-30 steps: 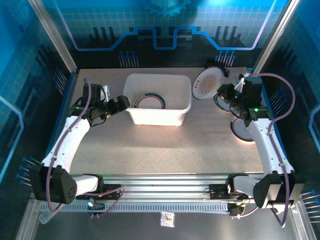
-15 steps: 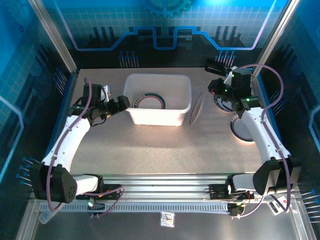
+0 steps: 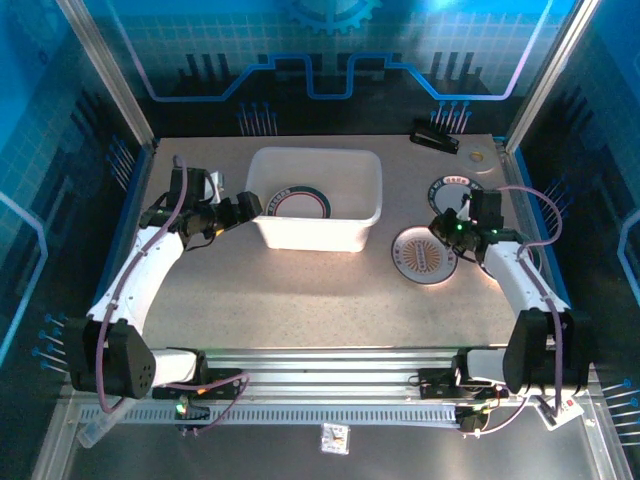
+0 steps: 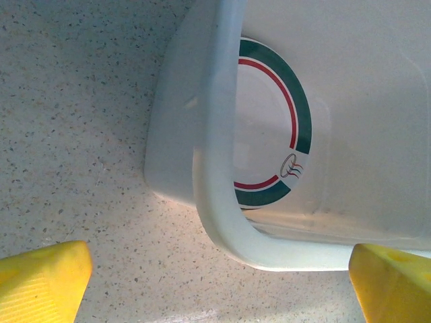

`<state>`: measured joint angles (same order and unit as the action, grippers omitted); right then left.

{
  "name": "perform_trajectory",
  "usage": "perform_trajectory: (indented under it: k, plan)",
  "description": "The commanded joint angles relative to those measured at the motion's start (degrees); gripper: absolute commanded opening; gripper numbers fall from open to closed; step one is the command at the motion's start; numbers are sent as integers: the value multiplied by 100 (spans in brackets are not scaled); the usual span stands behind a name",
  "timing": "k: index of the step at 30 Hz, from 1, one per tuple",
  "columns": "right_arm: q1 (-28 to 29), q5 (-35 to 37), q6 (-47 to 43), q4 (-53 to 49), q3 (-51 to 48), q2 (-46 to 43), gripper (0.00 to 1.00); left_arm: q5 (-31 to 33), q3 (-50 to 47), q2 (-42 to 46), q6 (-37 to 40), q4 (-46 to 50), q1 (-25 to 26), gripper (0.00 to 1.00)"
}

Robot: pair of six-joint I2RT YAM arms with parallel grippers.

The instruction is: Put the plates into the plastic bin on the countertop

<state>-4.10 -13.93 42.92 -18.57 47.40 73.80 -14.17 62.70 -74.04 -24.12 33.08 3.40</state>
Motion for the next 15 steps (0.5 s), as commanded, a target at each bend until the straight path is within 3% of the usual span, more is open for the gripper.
perform_trajectory:
  k: [1,9,15]
  plan:
    - [-275,-25,-124,-118,-198,-152,14,-112,-47,-67,-118,-65,75,99]
    - [-732,189,-14,-675,-874,-481,47,-138,-47,-113,-102,-80,91,99]
    - [-917,298,-66,-665,-1279,-486,52,-182,-113,-154,-106,-143,91,99]
